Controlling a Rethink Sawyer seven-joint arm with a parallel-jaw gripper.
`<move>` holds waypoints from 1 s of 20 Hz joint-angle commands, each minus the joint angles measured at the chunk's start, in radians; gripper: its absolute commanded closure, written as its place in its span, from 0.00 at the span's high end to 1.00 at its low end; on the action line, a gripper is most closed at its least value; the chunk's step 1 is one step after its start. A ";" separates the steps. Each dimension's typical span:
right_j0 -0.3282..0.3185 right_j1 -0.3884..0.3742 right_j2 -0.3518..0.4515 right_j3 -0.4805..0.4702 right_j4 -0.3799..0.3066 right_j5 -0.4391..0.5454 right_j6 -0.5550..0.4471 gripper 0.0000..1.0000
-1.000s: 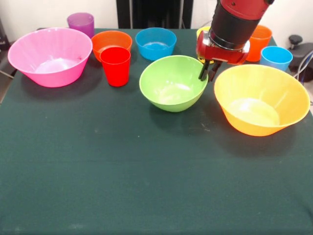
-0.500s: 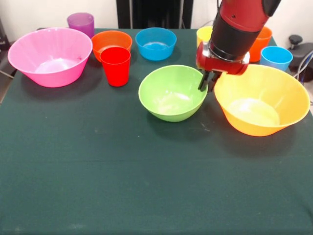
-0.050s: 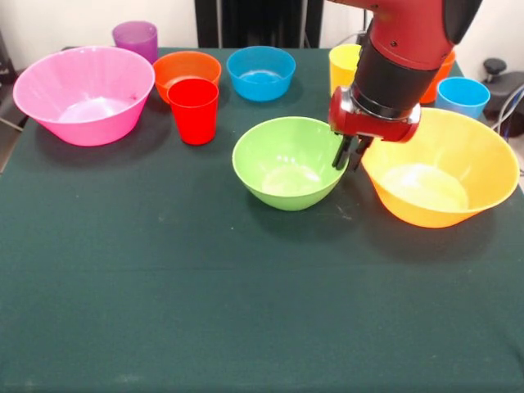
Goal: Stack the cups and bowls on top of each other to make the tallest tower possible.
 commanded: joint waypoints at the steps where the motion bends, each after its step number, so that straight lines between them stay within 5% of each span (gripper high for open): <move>1: -0.029 0.026 0.051 -0.048 -0.042 0.042 0.068 0.00; 20: -0.036 0.009 0.060 0.018 -0.052 -0.030 0.073 0.00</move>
